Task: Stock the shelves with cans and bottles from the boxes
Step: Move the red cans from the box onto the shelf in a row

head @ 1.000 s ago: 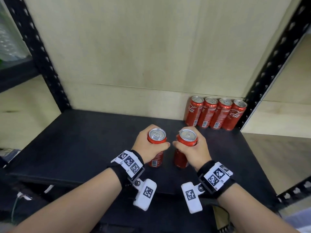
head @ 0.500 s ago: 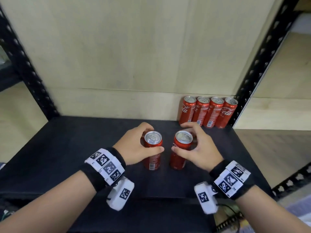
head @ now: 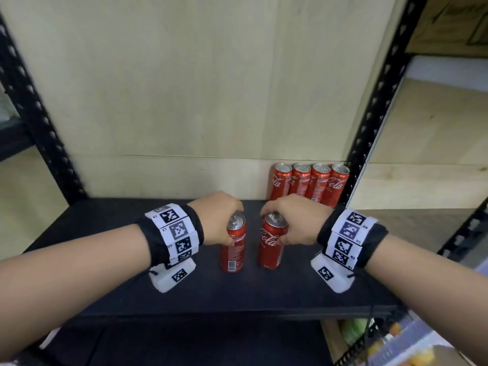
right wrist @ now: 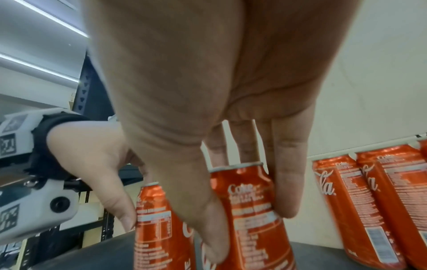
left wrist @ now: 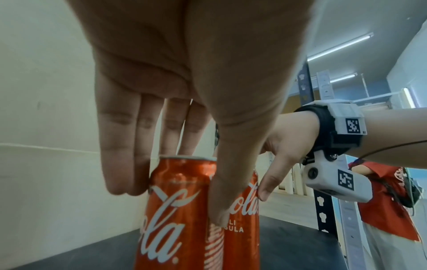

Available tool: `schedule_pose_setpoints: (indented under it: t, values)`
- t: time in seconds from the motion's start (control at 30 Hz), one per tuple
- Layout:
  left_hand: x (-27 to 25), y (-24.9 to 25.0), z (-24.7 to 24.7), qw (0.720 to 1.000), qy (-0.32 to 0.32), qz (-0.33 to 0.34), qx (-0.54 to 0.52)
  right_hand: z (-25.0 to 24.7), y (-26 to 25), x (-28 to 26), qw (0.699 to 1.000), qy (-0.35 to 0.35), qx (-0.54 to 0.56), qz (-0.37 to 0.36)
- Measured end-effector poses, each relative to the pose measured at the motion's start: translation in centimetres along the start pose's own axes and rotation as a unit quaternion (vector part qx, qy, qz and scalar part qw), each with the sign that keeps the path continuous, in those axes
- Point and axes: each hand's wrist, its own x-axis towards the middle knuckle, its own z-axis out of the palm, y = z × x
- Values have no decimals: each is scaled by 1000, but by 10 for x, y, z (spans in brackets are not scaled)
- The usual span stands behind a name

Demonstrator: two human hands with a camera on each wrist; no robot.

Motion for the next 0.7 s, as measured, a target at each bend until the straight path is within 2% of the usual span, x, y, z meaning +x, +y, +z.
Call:
schedule_pose_setpoints:
  t: [0.4, 0.7]
  values:
    - [18, -3, 11, 996, 7, -26, -80, -3, -7, 4, 999, -11, 24, 25]
    - [44, 1, 5, 998, -2, -22, -59, -5, -3, 20, 999, -13, 23, 30]
